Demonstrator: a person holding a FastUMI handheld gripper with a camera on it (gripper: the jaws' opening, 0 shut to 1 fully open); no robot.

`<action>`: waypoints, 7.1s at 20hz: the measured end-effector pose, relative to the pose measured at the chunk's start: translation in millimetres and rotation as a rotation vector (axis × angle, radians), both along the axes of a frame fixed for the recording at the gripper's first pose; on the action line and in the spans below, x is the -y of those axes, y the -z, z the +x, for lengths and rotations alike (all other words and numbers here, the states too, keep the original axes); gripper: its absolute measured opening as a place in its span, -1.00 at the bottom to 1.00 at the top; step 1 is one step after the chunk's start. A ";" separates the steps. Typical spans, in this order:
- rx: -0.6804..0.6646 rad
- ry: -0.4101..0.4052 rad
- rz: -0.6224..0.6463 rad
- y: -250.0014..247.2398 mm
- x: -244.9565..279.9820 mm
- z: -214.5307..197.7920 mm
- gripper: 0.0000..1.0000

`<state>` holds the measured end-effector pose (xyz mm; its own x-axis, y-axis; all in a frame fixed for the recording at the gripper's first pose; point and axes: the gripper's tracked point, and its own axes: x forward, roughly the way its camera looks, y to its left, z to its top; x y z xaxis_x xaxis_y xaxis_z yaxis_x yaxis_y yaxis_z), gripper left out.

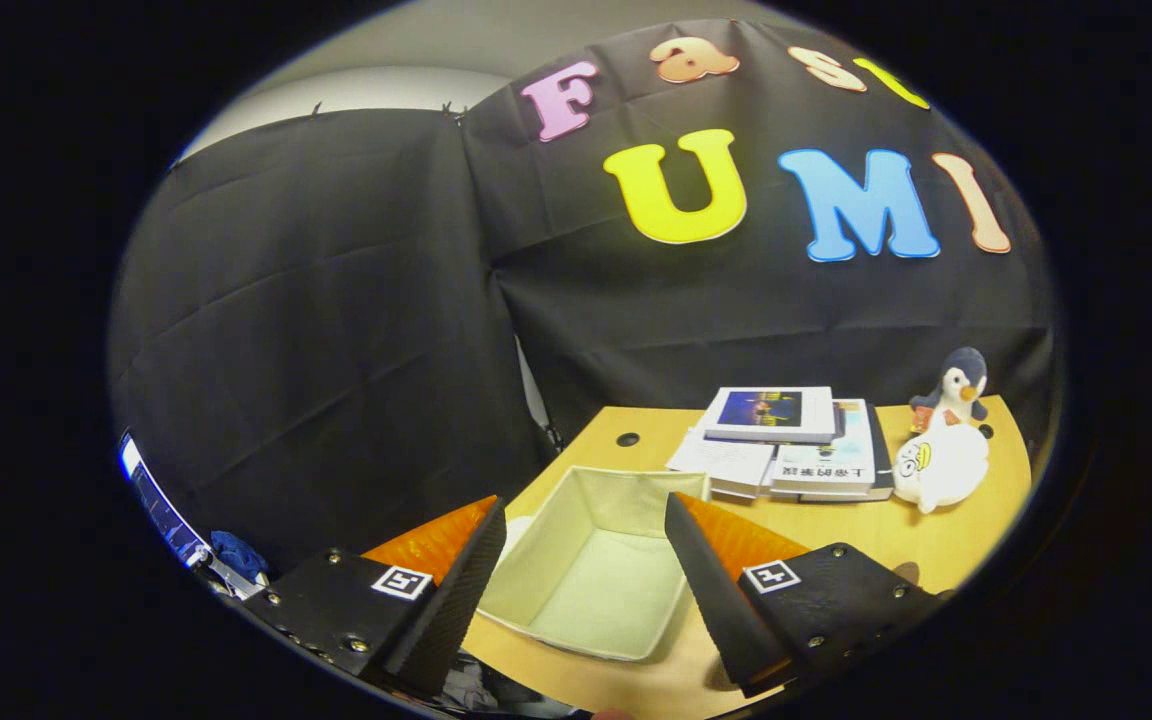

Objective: Open the storage box then place both shoes into the box .Put the left shoe in first, then the right shoe, with the right side of both shoes facing outward in a uniform manner.

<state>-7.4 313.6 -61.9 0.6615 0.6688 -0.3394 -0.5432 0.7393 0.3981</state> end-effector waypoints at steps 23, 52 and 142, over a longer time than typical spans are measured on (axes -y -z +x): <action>-0.257 0.246 -0.330 218.6 132.9 18.1 0.96; -0.503 0.175 -0.465 309.4 123.9 -8.2 -0.21; -0.356 0.076 -0.106 102.5 87.0 38.4 0.95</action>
<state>31.0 226.6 -164.4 0.5363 0.5714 -0.6212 -0.3268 0.8192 0.4714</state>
